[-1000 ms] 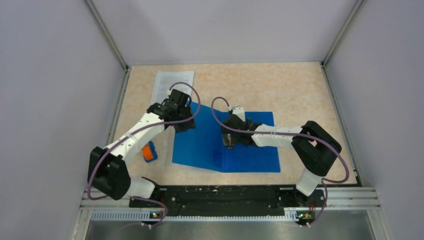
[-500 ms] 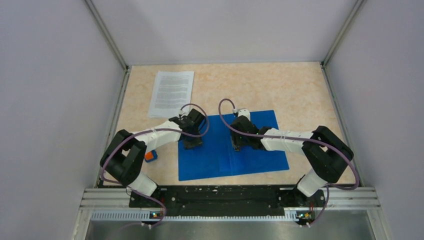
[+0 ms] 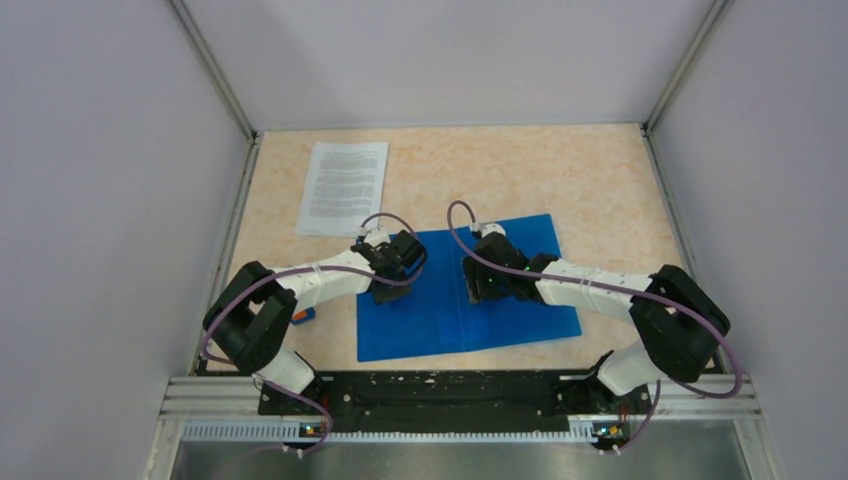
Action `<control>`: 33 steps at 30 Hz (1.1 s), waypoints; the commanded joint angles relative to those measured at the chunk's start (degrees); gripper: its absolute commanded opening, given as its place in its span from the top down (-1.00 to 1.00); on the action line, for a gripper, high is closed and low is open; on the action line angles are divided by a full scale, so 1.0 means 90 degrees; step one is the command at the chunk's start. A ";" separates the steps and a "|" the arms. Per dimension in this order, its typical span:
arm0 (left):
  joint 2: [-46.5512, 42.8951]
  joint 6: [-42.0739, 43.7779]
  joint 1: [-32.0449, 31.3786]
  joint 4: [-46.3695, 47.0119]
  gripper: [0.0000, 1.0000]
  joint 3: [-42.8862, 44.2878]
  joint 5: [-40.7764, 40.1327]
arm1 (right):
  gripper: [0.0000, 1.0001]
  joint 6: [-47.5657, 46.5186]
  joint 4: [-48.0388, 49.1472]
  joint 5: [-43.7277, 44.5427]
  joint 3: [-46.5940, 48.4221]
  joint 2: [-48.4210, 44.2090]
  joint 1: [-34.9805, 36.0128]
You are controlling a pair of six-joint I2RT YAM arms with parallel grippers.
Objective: Put the files into the folder
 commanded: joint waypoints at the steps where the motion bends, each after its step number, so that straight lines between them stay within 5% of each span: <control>1: -0.0153 -0.0474 -0.0066 -0.0268 0.11 -0.0234 -0.0125 | -0.25 0.0085 -0.0653 -0.0234 0.0527 -0.0522 -0.0056; 18: -0.0232 -0.0598 -0.0147 -0.0162 0.11 -0.0238 0.0013 | 0.41 0.0729 -0.1143 0.0187 0.1074 0.0155 0.0493; 33: -0.0309 -0.0632 -0.0146 -0.0148 0.11 -0.0338 -0.0046 | 0.63 0.0971 -0.1169 0.0442 0.1201 0.0664 0.0671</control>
